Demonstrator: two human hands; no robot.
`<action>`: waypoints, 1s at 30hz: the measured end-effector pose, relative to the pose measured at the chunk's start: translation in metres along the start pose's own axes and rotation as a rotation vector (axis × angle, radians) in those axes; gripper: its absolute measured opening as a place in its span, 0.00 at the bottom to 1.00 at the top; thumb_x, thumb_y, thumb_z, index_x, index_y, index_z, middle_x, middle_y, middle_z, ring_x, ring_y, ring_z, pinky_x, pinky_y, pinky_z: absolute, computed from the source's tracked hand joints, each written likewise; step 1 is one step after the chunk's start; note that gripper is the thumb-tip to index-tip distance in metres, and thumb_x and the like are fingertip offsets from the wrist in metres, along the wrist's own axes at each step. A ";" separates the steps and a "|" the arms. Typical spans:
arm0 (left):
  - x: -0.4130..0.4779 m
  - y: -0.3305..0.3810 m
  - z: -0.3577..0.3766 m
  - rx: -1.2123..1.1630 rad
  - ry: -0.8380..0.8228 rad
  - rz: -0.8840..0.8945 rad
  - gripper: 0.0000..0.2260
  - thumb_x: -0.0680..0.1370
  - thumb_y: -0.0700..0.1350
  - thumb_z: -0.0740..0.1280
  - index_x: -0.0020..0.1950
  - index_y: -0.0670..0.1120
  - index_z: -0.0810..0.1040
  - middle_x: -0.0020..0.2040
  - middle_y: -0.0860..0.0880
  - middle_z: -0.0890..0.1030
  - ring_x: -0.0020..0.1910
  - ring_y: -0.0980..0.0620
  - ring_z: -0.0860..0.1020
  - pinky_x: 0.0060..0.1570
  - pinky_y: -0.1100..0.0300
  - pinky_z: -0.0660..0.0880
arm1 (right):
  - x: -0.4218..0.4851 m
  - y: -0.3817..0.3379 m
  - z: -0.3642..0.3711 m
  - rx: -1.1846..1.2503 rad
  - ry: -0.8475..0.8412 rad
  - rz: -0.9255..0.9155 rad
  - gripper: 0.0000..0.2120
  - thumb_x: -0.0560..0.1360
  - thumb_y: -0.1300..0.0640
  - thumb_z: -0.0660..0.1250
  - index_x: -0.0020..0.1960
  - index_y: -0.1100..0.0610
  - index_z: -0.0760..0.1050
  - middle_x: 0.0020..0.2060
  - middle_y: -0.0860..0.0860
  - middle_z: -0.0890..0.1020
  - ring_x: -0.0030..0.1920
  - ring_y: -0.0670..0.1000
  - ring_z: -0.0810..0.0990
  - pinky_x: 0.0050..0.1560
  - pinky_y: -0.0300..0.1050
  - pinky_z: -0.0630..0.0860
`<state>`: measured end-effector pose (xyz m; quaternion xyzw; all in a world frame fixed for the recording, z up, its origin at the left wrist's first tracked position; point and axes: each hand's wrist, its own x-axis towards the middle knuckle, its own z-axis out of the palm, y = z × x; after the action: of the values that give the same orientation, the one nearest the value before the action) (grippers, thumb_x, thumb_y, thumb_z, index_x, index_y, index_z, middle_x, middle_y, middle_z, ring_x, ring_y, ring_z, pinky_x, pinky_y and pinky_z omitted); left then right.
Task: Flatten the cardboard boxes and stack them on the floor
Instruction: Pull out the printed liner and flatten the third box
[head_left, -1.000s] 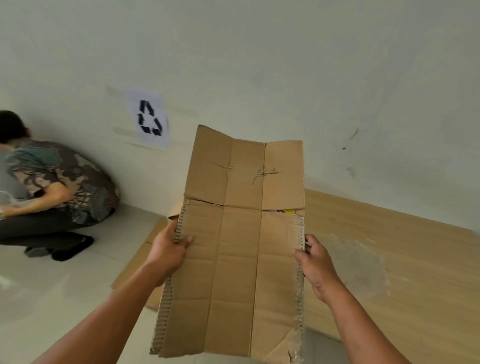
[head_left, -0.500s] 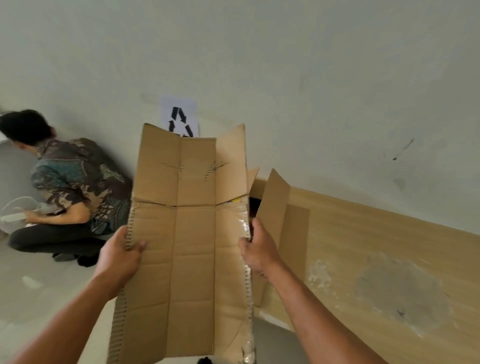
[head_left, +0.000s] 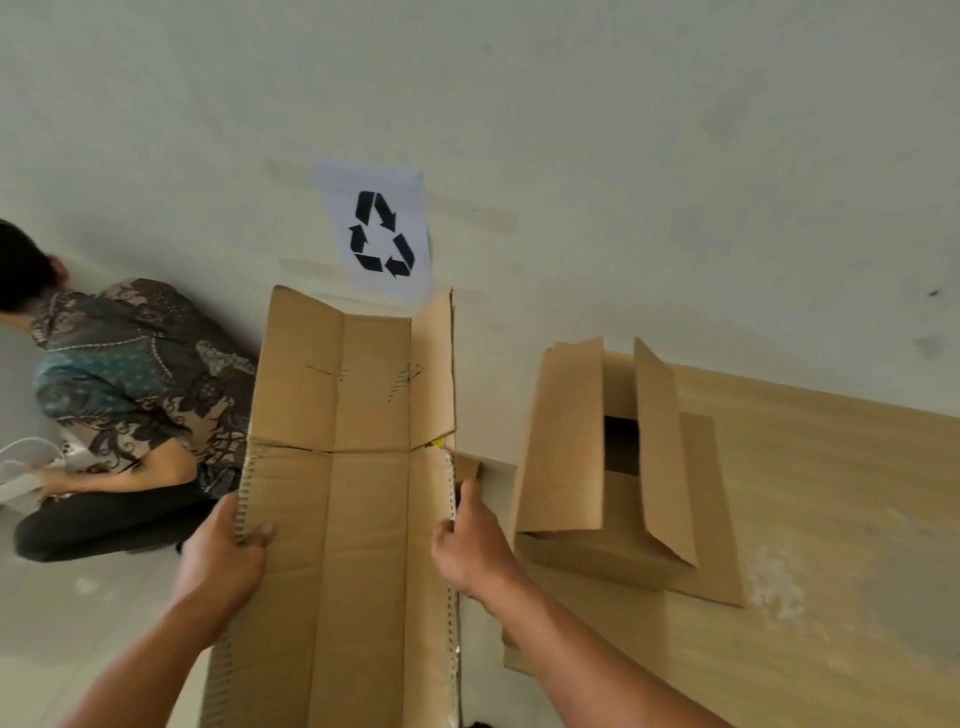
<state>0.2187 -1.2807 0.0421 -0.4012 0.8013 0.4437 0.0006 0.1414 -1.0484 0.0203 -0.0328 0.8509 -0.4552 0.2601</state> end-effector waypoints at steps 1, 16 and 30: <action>0.012 -0.003 -0.002 0.007 -0.009 -0.004 0.13 0.80 0.42 0.66 0.64 0.53 0.73 0.53 0.47 0.80 0.50 0.44 0.80 0.49 0.44 0.79 | 0.007 -0.005 0.007 -0.004 0.008 0.024 0.10 0.78 0.59 0.56 0.58 0.53 0.62 0.48 0.54 0.79 0.40 0.55 0.81 0.32 0.47 0.74; 0.175 -0.072 0.011 0.254 -0.512 0.010 0.10 0.78 0.37 0.58 0.57 0.49 0.67 0.50 0.46 0.78 0.47 0.47 0.77 0.47 0.48 0.78 | 0.069 0.017 0.144 0.095 0.253 0.398 0.24 0.76 0.67 0.53 0.68 0.50 0.65 0.51 0.48 0.80 0.41 0.48 0.80 0.37 0.43 0.76; 0.384 -0.291 0.254 0.374 -0.517 -0.089 0.16 0.77 0.37 0.55 0.60 0.50 0.72 0.46 0.50 0.79 0.43 0.50 0.77 0.38 0.55 0.74 | 0.298 0.293 0.283 0.129 0.348 0.655 0.28 0.74 0.70 0.52 0.67 0.46 0.70 0.49 0.45 0.81 0.42 0.44 0.79 0.33 0.36 0.73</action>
<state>0.0555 -1.4293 -0.4552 -0.3029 0.8238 0.3757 0.2974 0.0709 -1.1790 -0.4618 0.3353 0.8175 -0.3992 0.2447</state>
